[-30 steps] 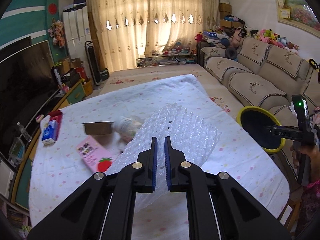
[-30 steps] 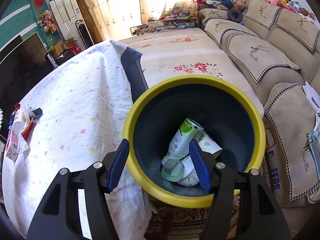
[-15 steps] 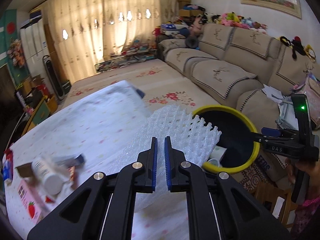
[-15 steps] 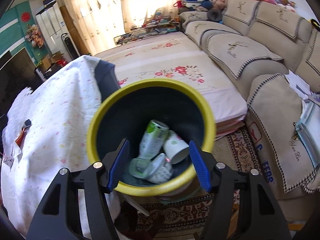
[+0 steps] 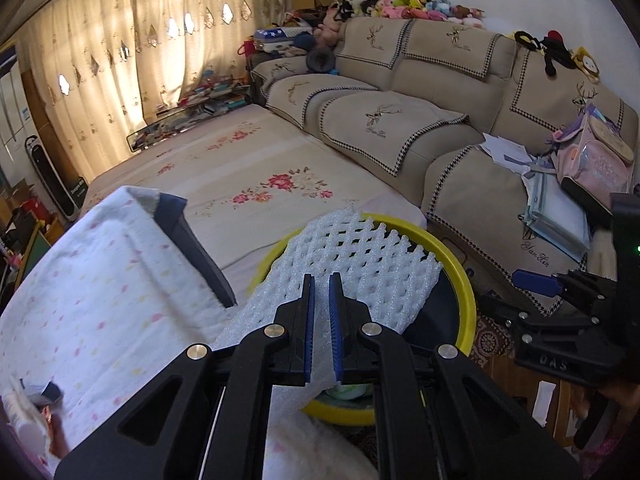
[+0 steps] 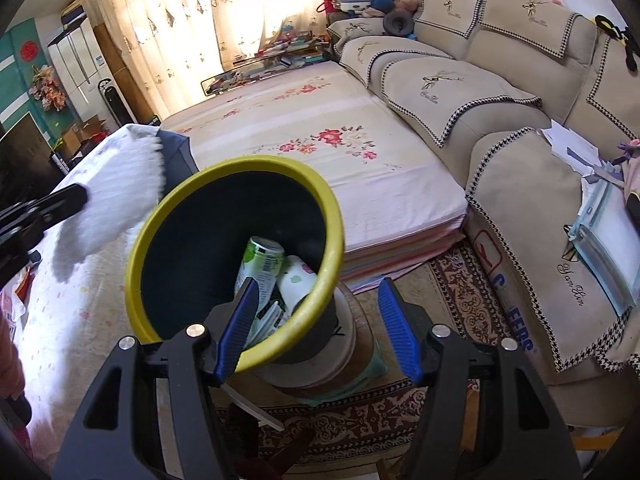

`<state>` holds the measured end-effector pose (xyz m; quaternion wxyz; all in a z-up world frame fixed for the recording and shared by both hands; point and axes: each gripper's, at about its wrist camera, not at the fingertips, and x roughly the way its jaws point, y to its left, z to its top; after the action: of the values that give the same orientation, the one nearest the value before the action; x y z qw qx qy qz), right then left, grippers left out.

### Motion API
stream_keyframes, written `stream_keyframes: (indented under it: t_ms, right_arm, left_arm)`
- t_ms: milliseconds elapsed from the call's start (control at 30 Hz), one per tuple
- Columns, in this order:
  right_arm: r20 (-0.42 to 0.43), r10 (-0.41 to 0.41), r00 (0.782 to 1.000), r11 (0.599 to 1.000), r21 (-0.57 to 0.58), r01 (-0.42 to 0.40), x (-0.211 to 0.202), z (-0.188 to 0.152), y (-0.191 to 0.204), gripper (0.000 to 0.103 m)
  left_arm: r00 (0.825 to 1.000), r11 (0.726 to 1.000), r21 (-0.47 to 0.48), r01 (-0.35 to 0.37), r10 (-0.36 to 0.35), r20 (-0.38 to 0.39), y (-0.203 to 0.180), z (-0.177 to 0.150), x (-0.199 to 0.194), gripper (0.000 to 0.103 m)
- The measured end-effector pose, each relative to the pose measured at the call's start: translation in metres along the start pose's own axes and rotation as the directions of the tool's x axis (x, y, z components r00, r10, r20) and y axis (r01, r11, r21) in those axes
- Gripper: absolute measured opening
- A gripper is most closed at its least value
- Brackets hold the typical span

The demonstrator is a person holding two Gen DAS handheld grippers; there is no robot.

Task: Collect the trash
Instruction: 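Carry the foam mesh sheet over the bin and open the left gripper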

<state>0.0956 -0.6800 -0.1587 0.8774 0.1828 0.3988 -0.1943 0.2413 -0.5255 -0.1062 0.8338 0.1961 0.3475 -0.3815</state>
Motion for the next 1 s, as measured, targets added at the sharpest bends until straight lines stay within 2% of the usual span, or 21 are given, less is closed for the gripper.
stream_keyframes:
  t_ms: [233, 533, 600, 633, 667, 800, 1000]
  right_arm:
    - [0.005, -0.028, 1.0, 1.0, -0.011, 0.028, -0.002, -0.002, 0.003, 0.059]
    - [0.003, -0.035, 0.999, 0.999, -0.024, 0.035, -0.002, -0.001, 0.011, 0.059]
    - [0.003, -0.036, 0.999, 0.999, -0.027, 0.036, -0.003, -0.001, 0.013, 0.059]
    - [0.003, -0.037, 0.999, 0.999, -0.028, 0.037, -0.003, 0.0, 0.014, 0.059]
    - [0.003, -0.037, 0.999, 0.999, -0.029, 0.037, -0.003, 0.0, 0.015, 0.059]
    - [0.006, -0.033, 0.999, 0.999, -0.037, 0.033, -0.006, 0.0, 0.019, 0.059]
    - [0.016, -0.018, 1.0, 0.998, -0.063, 0.019, -0.013, 0.0, 0.031, 0.059]
  left_arm:
    - [0.997, 0.999, -0.019, 0.038, -0.039, -0.067, -0.007, 0.001, 0.047, 0.008]
    - [0.993, 0.998, -0.044, 0.04, -0.045, -0.109, 0.009, -0.01, 0.057, 0.013]
    - [0.993, 0.998, -0.054, 0.045, -0.05, -0.109, 0.013, -0.01, 0.056, 0.029]
    - [0.993, 0.997, -0.059, 0.045, -0.051, -0.103, 0.014, -0.011, 0.054, 0.041]
    - [0.995, 0.997, -0.064, 0.046, -0.051, -0.09, 0.016, -0.011, 0.048, 0.046]
    - [0.997, 0.996, -0.077, 0.053, -0.057, -0.051, 0.022, -0.011, 0.025, 0.052]
    - [0.999, 0.996, -0.086, -0.006, 0.009, 0.045, 0.043, -0.03, -0.043, 0.082]
